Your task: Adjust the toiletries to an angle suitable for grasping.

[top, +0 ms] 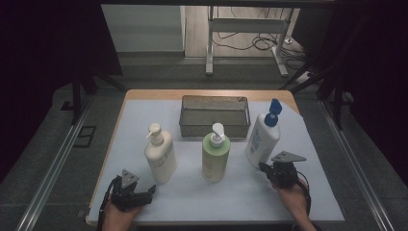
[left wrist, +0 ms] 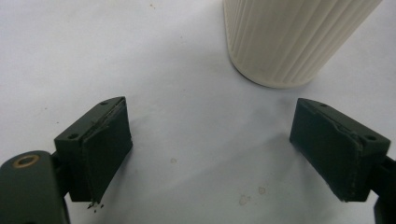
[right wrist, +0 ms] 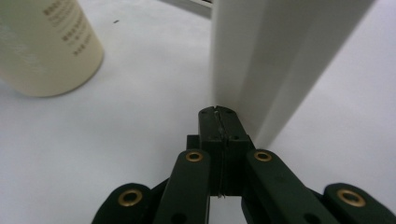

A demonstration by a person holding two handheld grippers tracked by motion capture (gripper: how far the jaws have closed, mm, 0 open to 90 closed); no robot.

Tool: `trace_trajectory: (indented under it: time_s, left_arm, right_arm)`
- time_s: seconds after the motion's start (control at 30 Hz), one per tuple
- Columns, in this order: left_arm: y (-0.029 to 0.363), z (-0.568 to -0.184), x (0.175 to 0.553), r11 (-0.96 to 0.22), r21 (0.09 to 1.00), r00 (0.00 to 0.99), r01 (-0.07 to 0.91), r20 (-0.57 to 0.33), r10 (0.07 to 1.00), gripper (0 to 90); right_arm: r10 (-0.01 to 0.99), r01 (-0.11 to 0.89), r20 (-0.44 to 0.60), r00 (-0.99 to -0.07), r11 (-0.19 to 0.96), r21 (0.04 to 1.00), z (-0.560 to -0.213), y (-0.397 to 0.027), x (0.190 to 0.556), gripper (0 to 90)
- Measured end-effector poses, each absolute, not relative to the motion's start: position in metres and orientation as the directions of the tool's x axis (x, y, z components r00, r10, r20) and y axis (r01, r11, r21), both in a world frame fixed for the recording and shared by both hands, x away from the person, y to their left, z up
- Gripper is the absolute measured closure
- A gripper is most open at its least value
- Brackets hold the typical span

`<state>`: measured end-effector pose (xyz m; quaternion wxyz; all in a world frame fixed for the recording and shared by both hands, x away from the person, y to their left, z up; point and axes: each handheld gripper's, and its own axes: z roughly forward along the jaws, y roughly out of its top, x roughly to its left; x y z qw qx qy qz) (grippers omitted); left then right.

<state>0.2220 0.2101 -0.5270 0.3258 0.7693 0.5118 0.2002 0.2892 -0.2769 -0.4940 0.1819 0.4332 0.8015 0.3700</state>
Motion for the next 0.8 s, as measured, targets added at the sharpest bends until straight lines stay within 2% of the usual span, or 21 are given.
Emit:
trace_trajectory:
  time_s: [0.47,0.8]
  left_arm:
    - [0.210,-0.527,0.222,-0.264,0.706,0.396,0.657,-0.025,0.918,12.2]
    - [0.210,-0.527,0.222,-0.263,0.706,0.395,0.658,-0.026,0.918,12.2]
  right_arm:
    - [0.848,0.579,0.049,-0.528,0.318,0.751,-0.495,-0.299,0.297,88.2]
    - [0.824,0.560,0.072,-0.562,0.315,0.767,-0.479,-0.304,0.285,69.6]
